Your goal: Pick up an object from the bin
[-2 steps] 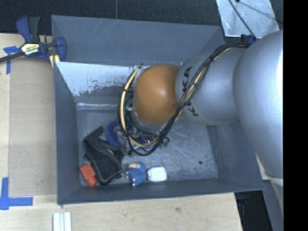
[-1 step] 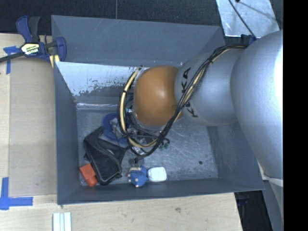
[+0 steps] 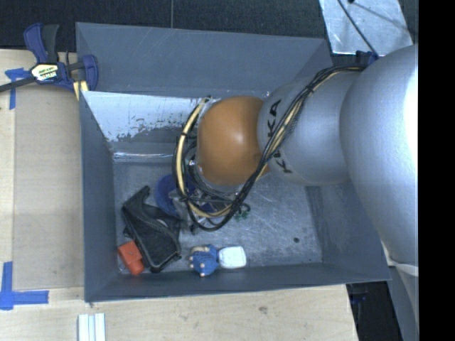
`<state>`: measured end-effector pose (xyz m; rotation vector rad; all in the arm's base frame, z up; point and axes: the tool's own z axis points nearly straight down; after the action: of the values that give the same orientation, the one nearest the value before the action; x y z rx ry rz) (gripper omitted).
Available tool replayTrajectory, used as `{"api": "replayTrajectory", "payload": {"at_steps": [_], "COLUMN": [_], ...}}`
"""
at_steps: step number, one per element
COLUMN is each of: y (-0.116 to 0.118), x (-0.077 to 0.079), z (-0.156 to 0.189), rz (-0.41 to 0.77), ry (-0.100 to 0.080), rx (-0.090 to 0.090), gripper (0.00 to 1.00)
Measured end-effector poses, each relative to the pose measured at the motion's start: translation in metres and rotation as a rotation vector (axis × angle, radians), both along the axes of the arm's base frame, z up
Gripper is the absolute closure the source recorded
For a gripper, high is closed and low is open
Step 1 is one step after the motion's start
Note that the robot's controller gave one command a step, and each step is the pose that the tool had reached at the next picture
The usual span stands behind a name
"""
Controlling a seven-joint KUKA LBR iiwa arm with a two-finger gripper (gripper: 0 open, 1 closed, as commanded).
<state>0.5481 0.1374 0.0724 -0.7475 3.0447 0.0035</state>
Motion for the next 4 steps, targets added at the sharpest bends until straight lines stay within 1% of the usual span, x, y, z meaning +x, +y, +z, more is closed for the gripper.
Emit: {"api": "replayTrajectory", "payload": {"at_steps": [1, 2, 3, 4], "y": [0.004, 0.039, 0.037, -0.047], "x": [0.016, -0.011, -0.008, 0.069], "z": [0.122, 0.042, 0.045, -0.002], "rz": [-0.016, -0.173, -0.175, -0.160], "ry": [-0.007, 0.008, 0.000, -0.003], "rx": [0.000, -0.003, -0.003, -0.001], "gripper": [1.00, 1.00, 0.00, 0.00]}}
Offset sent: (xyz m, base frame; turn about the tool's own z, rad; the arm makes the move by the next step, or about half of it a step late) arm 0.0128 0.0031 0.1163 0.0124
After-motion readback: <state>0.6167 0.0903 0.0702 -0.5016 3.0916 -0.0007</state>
